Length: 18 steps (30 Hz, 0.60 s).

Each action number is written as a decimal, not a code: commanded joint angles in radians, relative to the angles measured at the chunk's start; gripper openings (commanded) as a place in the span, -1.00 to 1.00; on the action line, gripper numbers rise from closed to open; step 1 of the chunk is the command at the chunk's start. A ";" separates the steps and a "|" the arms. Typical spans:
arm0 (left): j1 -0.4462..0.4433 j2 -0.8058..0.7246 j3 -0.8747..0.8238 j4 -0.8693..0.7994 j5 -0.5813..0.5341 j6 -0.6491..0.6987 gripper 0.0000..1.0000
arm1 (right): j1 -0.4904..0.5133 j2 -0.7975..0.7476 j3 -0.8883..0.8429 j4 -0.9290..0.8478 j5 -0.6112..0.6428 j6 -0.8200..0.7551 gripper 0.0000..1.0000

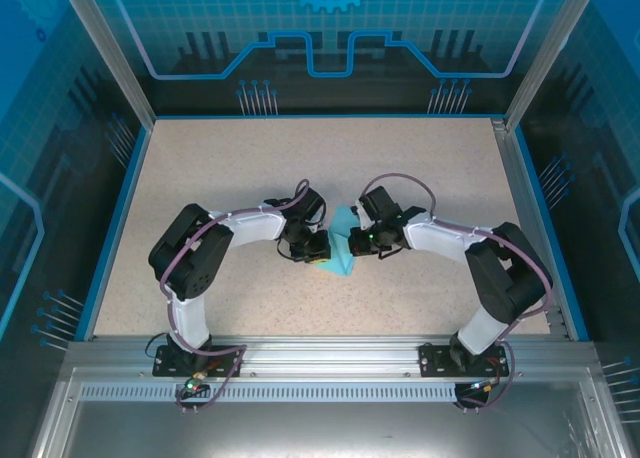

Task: Fold a paper plane with a square sheet of paper (pick it up from the middle)
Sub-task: Fold the triangle a second time at the center of the table.

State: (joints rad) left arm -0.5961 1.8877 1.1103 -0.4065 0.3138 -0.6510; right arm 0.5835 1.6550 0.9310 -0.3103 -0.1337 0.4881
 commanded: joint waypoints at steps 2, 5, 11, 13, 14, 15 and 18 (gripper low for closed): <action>0.013 0.004 0.017 -0.048 -0.028 0.023 -0.72 | 0.025 0.052 0.066 -0.084 0.050 -0.029 -0.92; 0.013 0.004 0.019 -0.050 -0.028 0.024 -0.72 | 0.041 0.072 0.093 -0.116 0.085 -0.037 -0.91; 0.013 0.005 0.019 -0.052 -0.031 0.024 -0.72 | 0.063 0.084 0.107 -0.141 0.125 -0.040 -0.92; 0.013 0.004 0.019 -0.054 -0.032 0.027 -0.72 | 0.065 0.083 0.111 -0.151 0.133 -0.041 -0.92; 0.012 0.004 0.017 -0.055 -0.034 0.026 -0.72 | 0.064 0.081 0.113 -0.155 0.145 -0.037 -0.91; 0.012 0.004 0.017 -0.056 -0.034 0.027 -0.72 | 0.065 0.080 0.112 -0.159 0.156 -0.033 -0.92; 0.013 0.007 0.019 -0.058 -0.032 0.028 -0.72 | 0.065 0.082 0.113 -0.161 0.175 -0.037 -0.92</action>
State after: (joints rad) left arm -0.5945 1.8877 1.1156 -0.4149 0.3099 -0.6468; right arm 0.6369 1.7248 1.0206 -0.4339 0.0044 0.4622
